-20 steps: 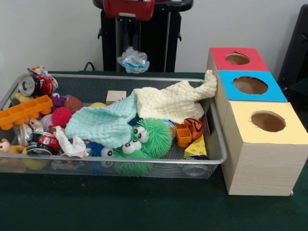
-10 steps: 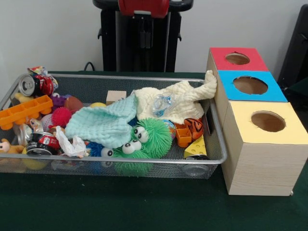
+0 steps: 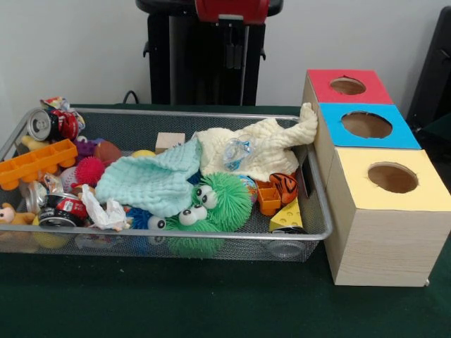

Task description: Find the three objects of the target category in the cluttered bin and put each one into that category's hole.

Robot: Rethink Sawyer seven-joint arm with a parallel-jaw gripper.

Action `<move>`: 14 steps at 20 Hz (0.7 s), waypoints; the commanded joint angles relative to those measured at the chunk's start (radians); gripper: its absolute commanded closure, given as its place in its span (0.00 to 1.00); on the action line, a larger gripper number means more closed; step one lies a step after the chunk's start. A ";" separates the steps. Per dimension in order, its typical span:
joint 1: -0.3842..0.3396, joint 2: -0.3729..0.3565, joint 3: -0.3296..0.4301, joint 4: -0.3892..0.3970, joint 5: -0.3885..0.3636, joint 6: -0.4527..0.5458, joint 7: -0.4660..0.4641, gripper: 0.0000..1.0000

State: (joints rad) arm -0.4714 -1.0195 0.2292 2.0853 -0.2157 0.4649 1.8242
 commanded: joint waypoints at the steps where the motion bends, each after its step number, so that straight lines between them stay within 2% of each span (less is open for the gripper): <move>1: -0.011 0.009 -0.017 -0.014 0.034 0.098 0.094 1.00; 14: -0.039 0.023 -0.012 -0.017 0.018 0.083 0.060 1.00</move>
State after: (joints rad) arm -0.4844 -1.0192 0.2205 2.0851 -0.2153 0.4649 1.8242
